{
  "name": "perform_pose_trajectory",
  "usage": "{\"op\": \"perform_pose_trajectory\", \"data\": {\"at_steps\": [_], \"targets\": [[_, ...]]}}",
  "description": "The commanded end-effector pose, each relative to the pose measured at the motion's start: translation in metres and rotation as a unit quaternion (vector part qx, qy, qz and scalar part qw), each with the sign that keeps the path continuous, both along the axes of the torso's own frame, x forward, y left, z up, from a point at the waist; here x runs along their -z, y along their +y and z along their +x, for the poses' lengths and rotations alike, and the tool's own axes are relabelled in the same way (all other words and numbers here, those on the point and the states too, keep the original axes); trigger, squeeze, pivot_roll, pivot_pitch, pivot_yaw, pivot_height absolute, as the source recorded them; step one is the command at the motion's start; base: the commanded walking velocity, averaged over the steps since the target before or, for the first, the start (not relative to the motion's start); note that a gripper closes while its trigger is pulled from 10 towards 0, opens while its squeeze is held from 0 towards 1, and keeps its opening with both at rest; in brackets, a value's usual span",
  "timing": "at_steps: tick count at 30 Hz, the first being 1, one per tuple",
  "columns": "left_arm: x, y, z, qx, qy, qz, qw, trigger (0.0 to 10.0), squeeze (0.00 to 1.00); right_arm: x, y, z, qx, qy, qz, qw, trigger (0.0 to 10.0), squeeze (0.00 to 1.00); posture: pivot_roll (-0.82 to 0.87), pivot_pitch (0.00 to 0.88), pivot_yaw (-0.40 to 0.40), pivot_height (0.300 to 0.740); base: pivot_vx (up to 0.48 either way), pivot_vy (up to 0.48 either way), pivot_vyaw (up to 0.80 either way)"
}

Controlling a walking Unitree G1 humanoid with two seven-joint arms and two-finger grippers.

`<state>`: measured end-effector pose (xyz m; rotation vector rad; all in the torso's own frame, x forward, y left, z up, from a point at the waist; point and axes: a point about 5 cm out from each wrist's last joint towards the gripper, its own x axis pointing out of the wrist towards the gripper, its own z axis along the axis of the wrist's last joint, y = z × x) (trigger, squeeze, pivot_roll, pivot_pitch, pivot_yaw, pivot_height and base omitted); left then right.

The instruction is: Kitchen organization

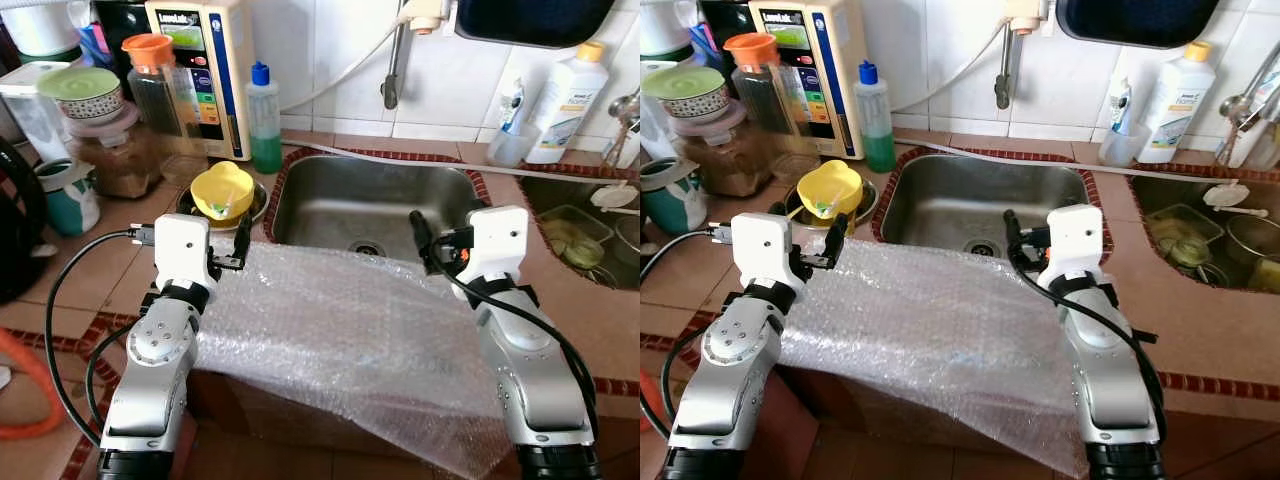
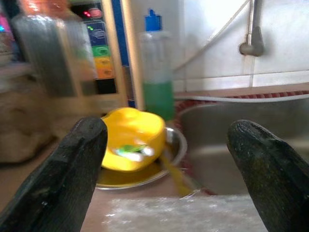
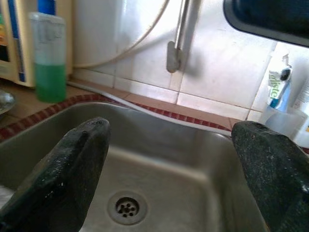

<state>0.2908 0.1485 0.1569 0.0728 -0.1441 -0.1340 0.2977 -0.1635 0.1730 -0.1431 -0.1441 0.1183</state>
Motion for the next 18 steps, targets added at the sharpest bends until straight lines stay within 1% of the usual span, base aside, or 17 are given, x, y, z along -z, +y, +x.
{"op": "perform_pose_trajectory", "data": {"at_steps": [1,4,5,7,13,18], "targets": [[-0.002,-0.003,-0.001,0.002,-0.002,0.005,1.000,10.0,0.00,0.001,-0.001,0.000,0.004,0.002,0.002,1.000,10.0,0.00,0.02,0.018,0.001,0.740,0.000,0.000,0.00],[-0.003,-0.003,0.000,-0.005,-0.007,0.004,1.000,10.0,0.00,0.001,-0.001,-0.001,0.002,0.002,0.002,1.000,10.0,0.00,0.02,0.020,0.001,0.740,0.000,0.000,0.00],[-0.004,-0.003,0.000,-0.008,-0.009,-0.003,1.000,10.0,0.00,0.001,-0.001,-0.001,0.002,0.002,0.002,1.000,10.0,0.00,0.02,0.020,0.001,0.740,0.000,0.000,0.00],[-0.004,-0.003,0.001,-0.006,-0.008,0.003,1.000,10.0,0.00,0.001,-0.001,-0.001,0.002,0.002,0.002,1.000,10.0,0.00,0.02,0.020,0.000,0.740,0.000,0.000,0.00],[-0.004,-0.011,0.001,0.003,-0.007,-0.003,1.000,10.0,0.00,0.001,0.003,-0.001,0.000,0.001,0.005,1.000,10.0,0.00,0.01,0.018,-0.005,0.740,0.000,0.000,0.00],[-0.003,-0.013,0.001,0.005,-0.006,-0.007,1.000,10.0,0.00,0.000,0.005,-0.002,-0.005,0.001,0.003,1.000,10.0,0.00,0.01,0.019,-0.007,0.740,0.000,0.000,0.00]]}}
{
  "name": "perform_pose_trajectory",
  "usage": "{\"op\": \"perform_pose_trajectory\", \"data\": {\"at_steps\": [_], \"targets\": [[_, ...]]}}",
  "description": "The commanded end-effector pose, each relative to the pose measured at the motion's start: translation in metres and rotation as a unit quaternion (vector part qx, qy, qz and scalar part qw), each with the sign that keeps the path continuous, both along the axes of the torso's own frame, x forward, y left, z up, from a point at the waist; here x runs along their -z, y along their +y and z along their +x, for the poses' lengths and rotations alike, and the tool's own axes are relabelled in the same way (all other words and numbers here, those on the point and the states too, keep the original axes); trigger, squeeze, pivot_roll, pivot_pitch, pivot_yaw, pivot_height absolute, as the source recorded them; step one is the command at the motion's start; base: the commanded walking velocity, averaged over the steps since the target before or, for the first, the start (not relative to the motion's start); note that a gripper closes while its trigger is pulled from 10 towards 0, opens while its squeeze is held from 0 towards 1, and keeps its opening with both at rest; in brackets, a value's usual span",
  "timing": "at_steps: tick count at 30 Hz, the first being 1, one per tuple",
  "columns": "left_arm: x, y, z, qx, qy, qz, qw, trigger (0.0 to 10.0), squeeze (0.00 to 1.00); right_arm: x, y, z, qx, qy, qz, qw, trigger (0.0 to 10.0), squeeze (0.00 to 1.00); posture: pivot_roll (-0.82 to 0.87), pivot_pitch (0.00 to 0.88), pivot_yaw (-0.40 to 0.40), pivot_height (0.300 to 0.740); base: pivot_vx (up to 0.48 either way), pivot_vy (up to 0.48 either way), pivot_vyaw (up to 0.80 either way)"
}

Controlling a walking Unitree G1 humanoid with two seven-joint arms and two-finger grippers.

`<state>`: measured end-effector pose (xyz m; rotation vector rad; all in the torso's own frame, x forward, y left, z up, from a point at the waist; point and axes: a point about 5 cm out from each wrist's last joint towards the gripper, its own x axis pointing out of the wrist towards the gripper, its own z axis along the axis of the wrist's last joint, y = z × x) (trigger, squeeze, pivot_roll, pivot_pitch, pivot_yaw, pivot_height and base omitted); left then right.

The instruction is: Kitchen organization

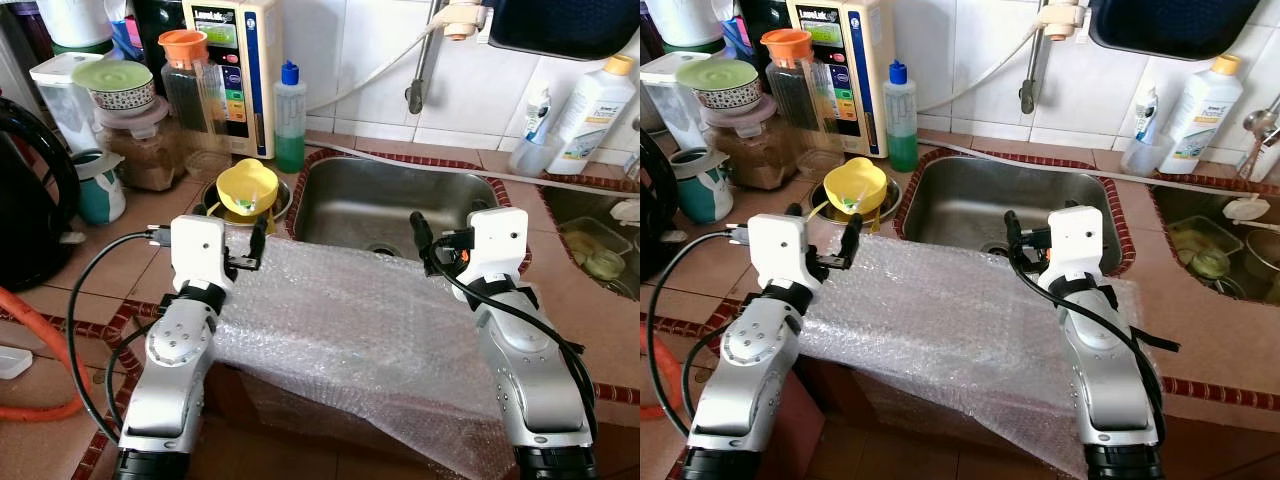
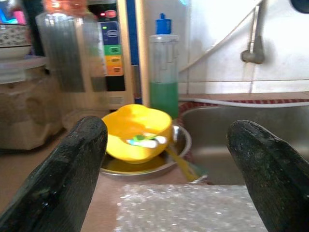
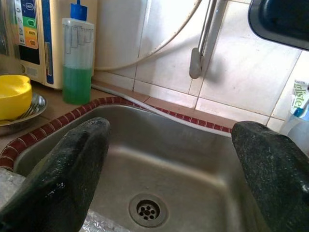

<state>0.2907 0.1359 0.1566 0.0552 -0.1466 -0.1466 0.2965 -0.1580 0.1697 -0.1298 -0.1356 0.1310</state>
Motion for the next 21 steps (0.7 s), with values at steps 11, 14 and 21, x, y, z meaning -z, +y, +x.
{"op": "perform_pose_trajectory", "data": {"at_steps": [11,14,21], "targets": [[-0.0023,0.0040,0.0015,-0.015,-0.004,0.001,1.000,10.0,0.00,-0.0030,-0.0012,0.0003,0.001,-0.004,-0.005,1.000,10.0,0.00,0.01,0.017,-0.010,0.740,0.000,0.000,0.00],[-0.0016,0.0042,0.0010,-0.016,-0.002,0.000,1.000,10.0,0.00,-0.0032,-0.0006,0.0003,0.000,-0.004,-0.006,1.000,10.0,0.00,0.01,0.018,-0.011,0.740,0.000,-0.284,0.00],[-0.0004,0.0048,0.0008,-0.020,-0.001,-0.003,1.000,10.0,0.00,-0.0032,-0.0003,0.0006,-0.001,-0.004,-0.006,1.000,10.0,0.00,0.01,0.017,-0.013,0.740,0.000,-0.365,0.00]]}}
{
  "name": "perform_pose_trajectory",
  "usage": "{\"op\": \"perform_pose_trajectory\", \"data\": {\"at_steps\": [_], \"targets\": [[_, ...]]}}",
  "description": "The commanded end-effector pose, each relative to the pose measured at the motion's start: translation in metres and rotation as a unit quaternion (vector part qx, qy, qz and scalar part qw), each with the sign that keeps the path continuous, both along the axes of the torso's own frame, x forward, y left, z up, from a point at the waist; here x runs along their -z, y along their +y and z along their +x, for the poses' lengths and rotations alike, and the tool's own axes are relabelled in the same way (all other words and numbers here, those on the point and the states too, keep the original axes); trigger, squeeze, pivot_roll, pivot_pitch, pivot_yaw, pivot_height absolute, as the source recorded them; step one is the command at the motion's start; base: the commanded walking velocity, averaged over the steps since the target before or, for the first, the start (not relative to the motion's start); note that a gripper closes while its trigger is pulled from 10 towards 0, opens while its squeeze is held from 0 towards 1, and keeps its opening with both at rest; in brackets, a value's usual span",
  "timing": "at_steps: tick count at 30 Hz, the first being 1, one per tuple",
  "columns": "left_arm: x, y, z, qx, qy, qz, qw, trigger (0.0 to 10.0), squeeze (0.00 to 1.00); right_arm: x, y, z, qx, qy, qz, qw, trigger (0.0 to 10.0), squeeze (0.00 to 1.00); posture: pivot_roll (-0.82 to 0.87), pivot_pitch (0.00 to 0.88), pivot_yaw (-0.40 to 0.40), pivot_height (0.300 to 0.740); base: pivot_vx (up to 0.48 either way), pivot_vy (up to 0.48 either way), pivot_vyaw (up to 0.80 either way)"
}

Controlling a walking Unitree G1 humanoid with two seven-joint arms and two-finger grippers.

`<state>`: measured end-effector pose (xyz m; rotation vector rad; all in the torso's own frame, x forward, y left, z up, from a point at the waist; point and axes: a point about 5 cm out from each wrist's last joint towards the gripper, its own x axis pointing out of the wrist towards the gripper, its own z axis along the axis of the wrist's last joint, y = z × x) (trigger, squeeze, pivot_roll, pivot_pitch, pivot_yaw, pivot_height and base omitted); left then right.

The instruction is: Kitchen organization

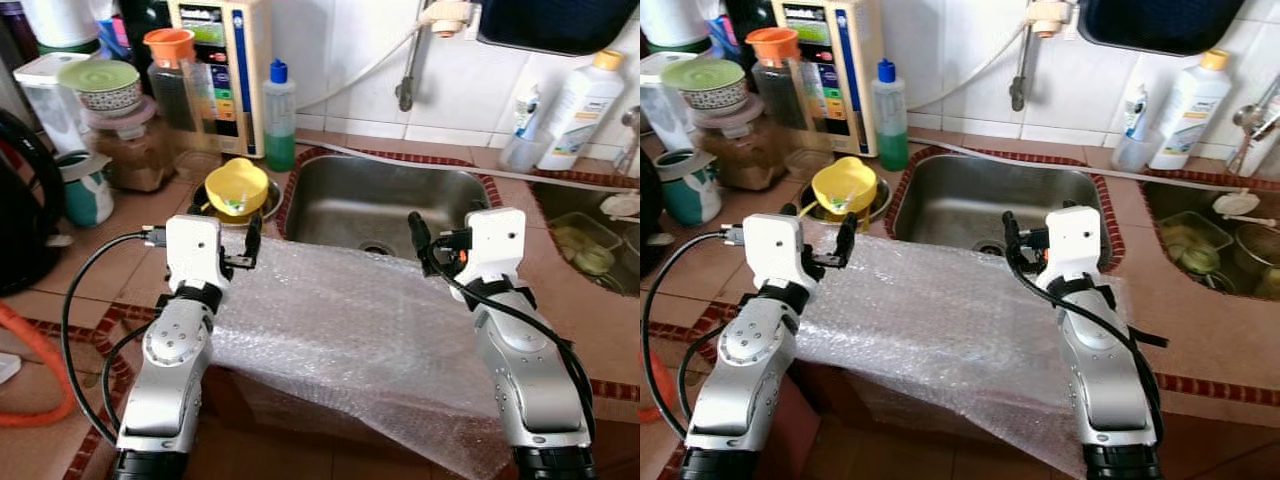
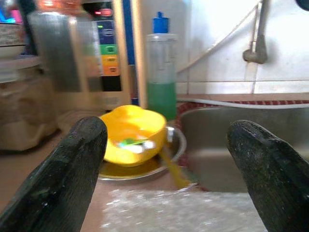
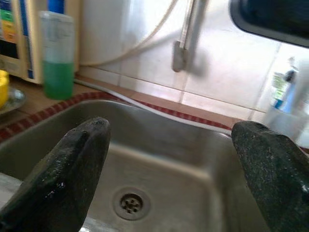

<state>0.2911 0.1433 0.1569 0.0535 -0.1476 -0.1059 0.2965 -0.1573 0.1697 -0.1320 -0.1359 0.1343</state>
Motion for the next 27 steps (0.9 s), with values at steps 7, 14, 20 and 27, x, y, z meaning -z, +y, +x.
{"op": "perform_pose_trajectory", "data": {"at_steps": [7,14,20,27], "targets": [[0.0004,-0.0032,0.0005,0.002,0.001,-0.002,1.000,10.0,0.00,-0.0031,-0.0010,0.0002,0.001,-0.004,-0.005,1.000,10.0,0.00,0.01,0.016,-0.011,0.740,0.000,-0.315,0.00],[-0.0021,0.0018,0.0021,-0.022,-0.007,-0.003,1.000,10.0,0.00,-0.0022,-0.0001,-0.0002,-0.001,-0.003,-0.005,1.000,10.0,0.00,0.01,0.016,-0.012,0.740,0.000,0.000,0.00],[-0.0055,0.0037,0.0016,-0.020,-0.015,-0.003,1.000,10.0,0.00,-0.0026,0.0012,-0.0002,-0.005,-0.004,-0.004,1.000,10.0,0.00,0.01,0.015,-0.011,0.740,0.000,0.000,0.00],[-0.0070,0.0016,0.0003,-0.009,-0.018,-0.009,1.000,10.0,0.00,-0.0049,0.0069,-0.0028,-0.025,-0.011,-0.002,1.000,10.0,0.00,0.01,0.019,-0.009,0.740,0.000,0.000,0.00]]}}
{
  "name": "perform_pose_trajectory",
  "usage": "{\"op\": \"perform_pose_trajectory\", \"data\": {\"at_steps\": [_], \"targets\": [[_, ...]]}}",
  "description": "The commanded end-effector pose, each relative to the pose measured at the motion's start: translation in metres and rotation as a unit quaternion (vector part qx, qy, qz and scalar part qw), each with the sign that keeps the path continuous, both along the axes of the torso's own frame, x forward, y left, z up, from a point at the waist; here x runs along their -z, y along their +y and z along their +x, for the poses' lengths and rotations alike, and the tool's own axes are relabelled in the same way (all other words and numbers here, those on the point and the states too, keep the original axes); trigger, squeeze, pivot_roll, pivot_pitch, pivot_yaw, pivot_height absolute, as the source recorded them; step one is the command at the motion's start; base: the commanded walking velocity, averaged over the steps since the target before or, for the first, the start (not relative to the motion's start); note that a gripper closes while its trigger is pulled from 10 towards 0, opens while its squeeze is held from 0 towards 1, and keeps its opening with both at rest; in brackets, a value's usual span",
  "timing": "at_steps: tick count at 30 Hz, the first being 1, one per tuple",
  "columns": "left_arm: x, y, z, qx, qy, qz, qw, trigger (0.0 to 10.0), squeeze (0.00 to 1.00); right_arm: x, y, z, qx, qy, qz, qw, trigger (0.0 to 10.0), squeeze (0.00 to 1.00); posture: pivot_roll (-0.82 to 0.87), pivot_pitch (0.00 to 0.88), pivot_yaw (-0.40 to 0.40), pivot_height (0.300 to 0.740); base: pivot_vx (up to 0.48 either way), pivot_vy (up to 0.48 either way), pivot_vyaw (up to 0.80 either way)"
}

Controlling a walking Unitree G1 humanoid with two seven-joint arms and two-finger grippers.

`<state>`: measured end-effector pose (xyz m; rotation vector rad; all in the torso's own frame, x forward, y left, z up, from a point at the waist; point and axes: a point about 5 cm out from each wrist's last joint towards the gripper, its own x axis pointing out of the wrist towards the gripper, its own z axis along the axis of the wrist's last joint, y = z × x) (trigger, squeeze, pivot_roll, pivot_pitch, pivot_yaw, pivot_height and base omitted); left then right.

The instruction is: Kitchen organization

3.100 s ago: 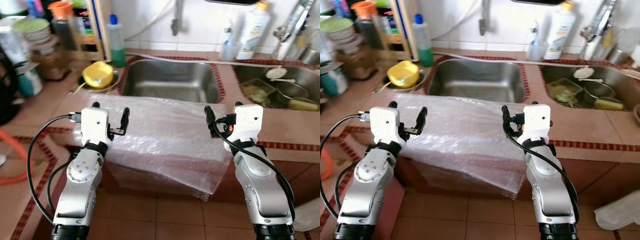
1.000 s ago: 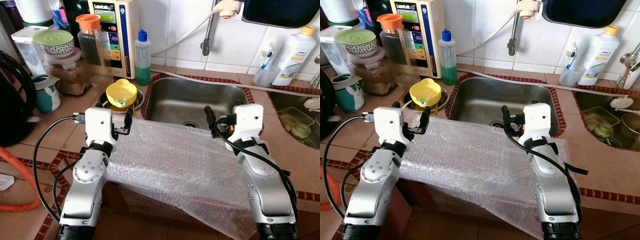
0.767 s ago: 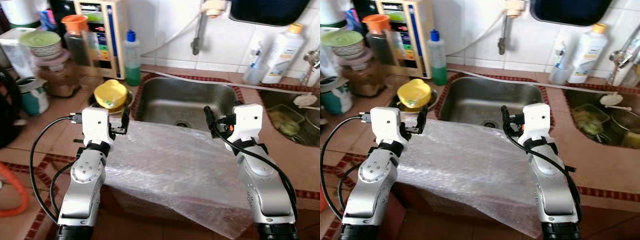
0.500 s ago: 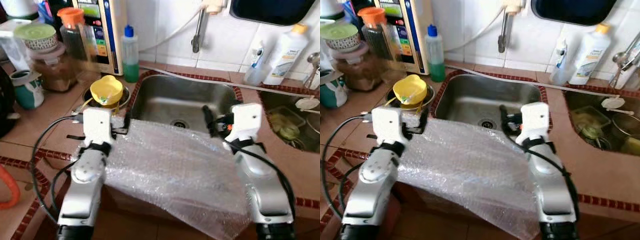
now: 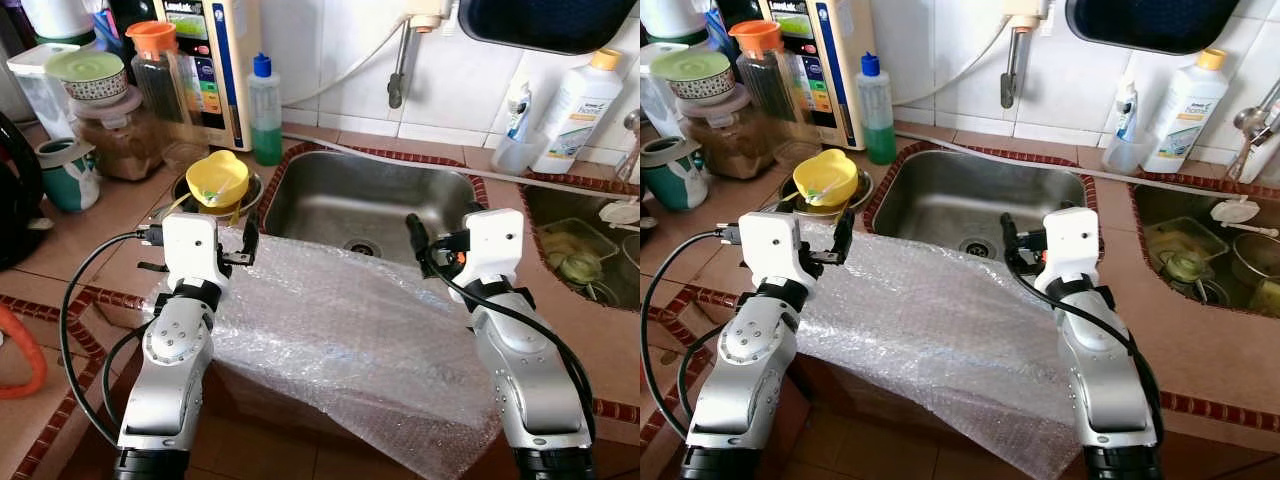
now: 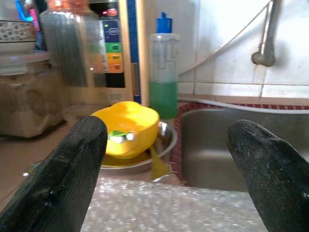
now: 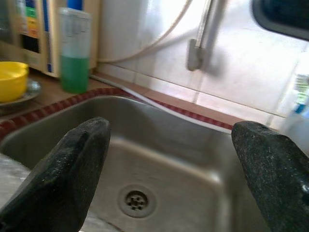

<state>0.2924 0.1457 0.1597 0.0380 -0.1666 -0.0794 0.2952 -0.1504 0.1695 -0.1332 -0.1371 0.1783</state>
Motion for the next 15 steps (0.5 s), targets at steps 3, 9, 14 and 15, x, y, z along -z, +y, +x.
{"op": "perform_pose_trajectory", "data": {"at_steps": [3,9,14,15], "targets": [[-0.0042,-0.0011,-0.0009,0.005,-0.008,0.000,1.000,10.0,0.00,-0.0054,0.0007,-0.0015,-0.004,-0.012,0.001,1.000,10.0,0.00,0.01,0.019,-0.009,0.740,0.000,0.000,0.00],[-0.0041,-0.0019,-0.0014,0.011,-0.009,-0.003,1.000,10.0,0.00,-0.0053,0.0006,-0.0014,-0.003,-0.012,0.000,1.000,10.0,0.00,0.01,0.020,-0.009,0.740,0.273,0.000,0.00],[-0.0038,-0.0025,-0.0017,0.013,-0.009,-0.003,1.000,10.0,0.00,-0.0048,0.0005,-0.0015,-0.003,-0.011,-0.001,1.000,10.0,0.00,0.01,0.021,-0.009,0.740,0.281,0.000,0.00],[-0.0038,-0.0026,-0.0017,0.013,-0.009,-0.002,1.000,10.0,0.00,-0.0048,0.0005,-0.0015,-0.003,-0.011,-0.001,1.000,10.0,0.00,0.01,0.022,-0.009,0.740,0.285,0.000,0.00]]}}
